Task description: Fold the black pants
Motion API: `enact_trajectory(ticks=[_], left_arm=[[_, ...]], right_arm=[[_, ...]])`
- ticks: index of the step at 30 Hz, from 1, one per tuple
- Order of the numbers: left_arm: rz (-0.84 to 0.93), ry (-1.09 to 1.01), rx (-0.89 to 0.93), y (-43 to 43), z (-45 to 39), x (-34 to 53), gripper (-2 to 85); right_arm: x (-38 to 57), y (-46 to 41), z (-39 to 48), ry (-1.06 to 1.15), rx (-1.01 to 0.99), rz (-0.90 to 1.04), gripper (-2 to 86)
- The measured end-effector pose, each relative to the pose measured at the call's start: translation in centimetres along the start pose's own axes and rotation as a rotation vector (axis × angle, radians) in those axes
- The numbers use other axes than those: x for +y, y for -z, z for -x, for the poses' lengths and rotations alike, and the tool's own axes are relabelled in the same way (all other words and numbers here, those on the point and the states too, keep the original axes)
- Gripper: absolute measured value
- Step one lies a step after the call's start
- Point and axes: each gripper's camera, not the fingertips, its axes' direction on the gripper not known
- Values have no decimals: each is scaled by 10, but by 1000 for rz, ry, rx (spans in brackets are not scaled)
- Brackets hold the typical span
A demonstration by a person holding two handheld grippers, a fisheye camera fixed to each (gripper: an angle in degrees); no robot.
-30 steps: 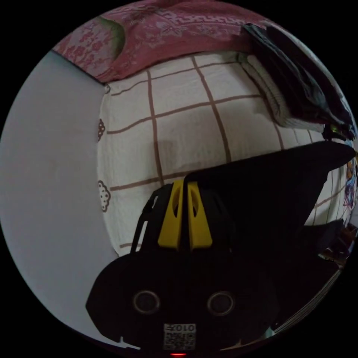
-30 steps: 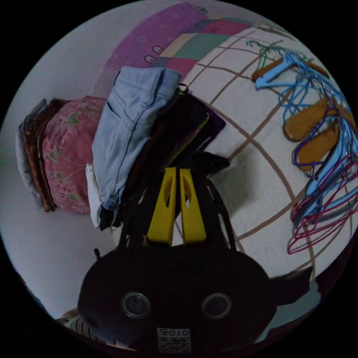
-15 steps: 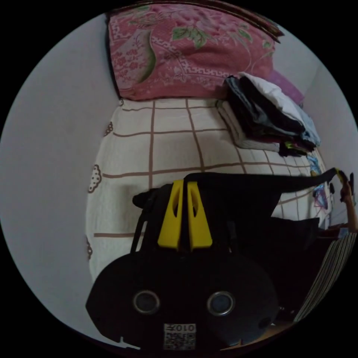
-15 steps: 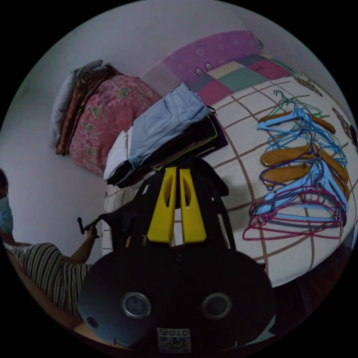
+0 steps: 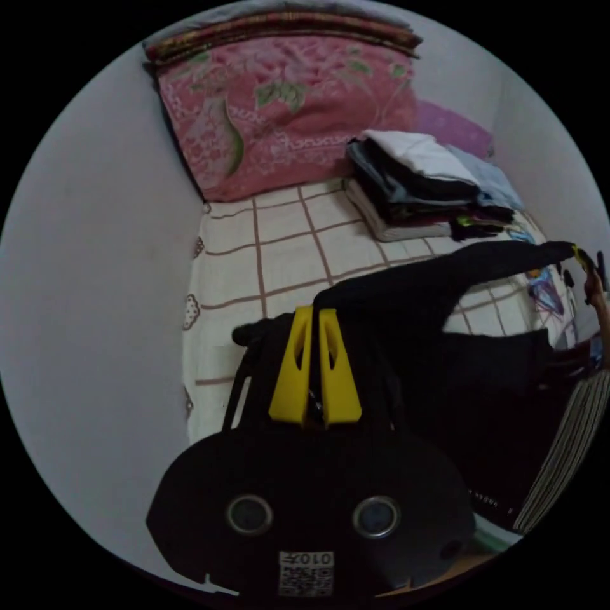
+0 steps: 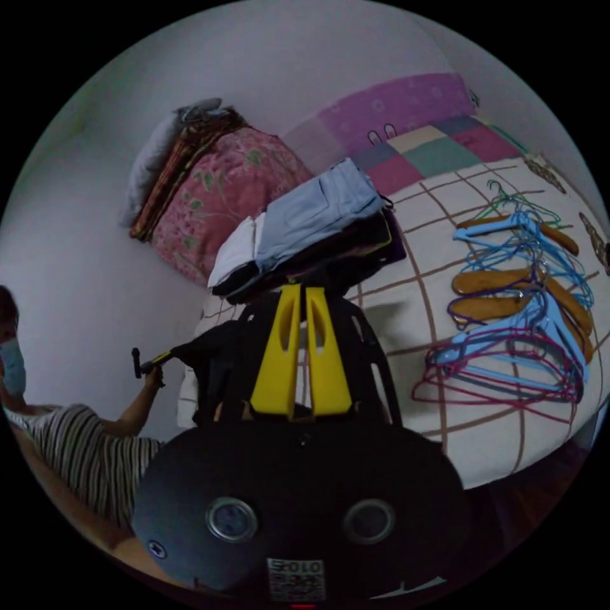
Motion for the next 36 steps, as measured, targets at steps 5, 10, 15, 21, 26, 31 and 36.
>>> enact_trajectory(ticks=[5, 10, 15, 21, 26, 31, 36], left_arm=[[40, 133, 177, 3, -5, 136, -3], [254, 286, 252, -47, -16, 228, -2], [287, 333, 224, -61, -20, 259, -2], [219, 213, 133, -37, -24, 271, -2], [201, 197, 88, -30, -37, 305, -2], [343, 245, 135, -66, -46, 339, -2], [341, 312, 123, -73, -45, 354, -2]], right_arm=[[100, 20, -53, -111, 61, 153, 36], [209, -5, -120, -424, 83, 349, 36], [247, -15, -142, -422, 105, 380, 36], [250, 14, -138, -178, 83, 273, 35], [281, 34, -146, -78, 85, 149, 35], [347, -1, -204, -399, 166, 430, 35], [376, -5, -213, -380, 148, 430, 35]])
